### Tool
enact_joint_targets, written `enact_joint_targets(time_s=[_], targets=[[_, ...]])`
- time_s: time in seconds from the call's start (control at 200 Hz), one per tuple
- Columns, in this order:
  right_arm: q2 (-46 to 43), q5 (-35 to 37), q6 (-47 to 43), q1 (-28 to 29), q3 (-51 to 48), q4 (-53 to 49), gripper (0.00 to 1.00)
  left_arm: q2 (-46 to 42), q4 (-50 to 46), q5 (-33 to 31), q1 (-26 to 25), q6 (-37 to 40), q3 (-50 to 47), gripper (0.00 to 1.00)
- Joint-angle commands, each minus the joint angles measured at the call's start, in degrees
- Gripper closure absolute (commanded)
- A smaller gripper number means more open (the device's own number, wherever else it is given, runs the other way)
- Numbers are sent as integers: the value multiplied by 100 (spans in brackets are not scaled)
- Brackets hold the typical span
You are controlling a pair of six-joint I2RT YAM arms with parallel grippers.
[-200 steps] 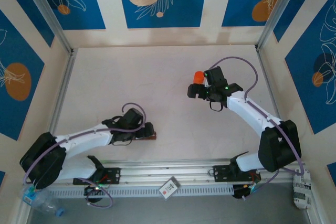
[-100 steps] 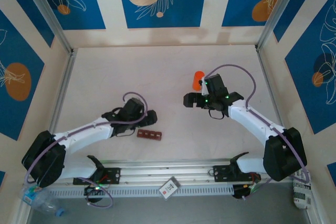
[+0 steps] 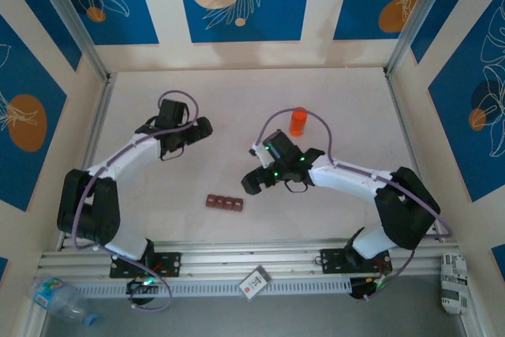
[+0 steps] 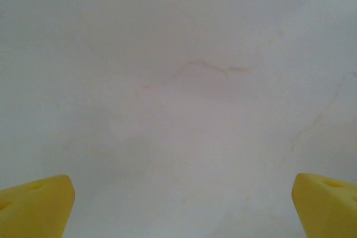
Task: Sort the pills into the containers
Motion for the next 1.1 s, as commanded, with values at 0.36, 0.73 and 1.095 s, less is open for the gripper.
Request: enact_joint_targets(time_s=[0.36,0.73,1.095], targets=[[1018,305,-1037,1373,721,69,1,558,219,511,457,-232,446,0],[1787,352,-1320,1576,1271,-27,1,537,447,534,546,-410,393,0],[2123,605,-1330,1305,1423,45,1,551,536,612,561,-450,420,0]])
